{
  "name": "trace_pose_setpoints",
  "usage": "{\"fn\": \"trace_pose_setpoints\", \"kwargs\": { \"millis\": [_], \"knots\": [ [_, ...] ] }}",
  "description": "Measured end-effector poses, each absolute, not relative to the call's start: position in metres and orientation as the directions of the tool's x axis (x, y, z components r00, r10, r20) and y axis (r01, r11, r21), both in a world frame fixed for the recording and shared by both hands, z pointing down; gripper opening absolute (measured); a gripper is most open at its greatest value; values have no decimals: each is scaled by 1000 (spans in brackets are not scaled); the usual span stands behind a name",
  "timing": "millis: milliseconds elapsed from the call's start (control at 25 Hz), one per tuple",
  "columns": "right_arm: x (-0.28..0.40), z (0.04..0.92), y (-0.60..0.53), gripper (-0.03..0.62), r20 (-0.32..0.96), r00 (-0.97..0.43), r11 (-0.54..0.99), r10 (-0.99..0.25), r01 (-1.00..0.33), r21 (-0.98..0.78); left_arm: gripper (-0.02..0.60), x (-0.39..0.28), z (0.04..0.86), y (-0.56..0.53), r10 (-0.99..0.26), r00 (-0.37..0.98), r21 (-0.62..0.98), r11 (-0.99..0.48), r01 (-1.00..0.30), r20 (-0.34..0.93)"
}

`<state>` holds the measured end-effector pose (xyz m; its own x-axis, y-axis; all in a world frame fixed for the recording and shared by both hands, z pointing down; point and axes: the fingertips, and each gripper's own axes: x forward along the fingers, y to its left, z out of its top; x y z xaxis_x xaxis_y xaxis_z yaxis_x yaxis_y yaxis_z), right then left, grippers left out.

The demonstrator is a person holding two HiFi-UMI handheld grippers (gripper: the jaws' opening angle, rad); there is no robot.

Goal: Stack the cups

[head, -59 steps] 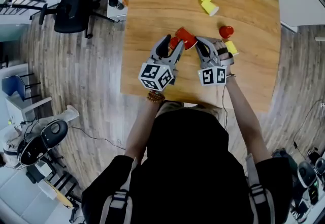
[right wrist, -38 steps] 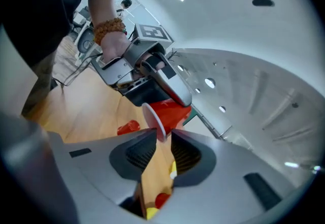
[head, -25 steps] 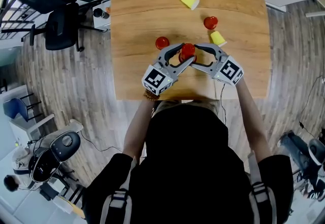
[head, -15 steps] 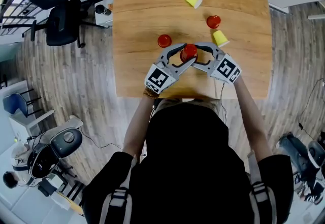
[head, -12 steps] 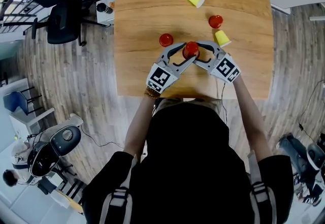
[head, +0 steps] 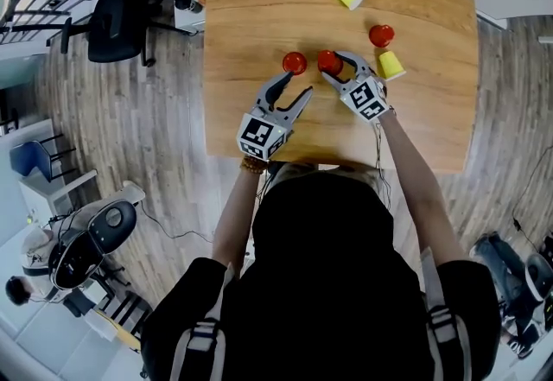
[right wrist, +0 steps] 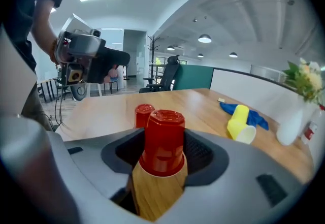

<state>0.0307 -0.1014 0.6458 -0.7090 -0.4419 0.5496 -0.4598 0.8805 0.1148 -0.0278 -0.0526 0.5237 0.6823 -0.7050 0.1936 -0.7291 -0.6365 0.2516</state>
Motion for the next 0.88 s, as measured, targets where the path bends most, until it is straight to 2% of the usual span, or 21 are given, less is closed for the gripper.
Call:
{"fn": "trace_pose_setpoints", "kwargs": {
  "millis": [400,880],
  "knots": [
    [9,676,-110,242,588,-698,892,-408,-441,95,242,-22,532,-48,-700,685,280,-629,-725,200],
    [17,694,-104,245,612,-671,881,-420,-463,97,242,-18,531,-47,-698,691,284,-635,-718,188]
  ]
}}
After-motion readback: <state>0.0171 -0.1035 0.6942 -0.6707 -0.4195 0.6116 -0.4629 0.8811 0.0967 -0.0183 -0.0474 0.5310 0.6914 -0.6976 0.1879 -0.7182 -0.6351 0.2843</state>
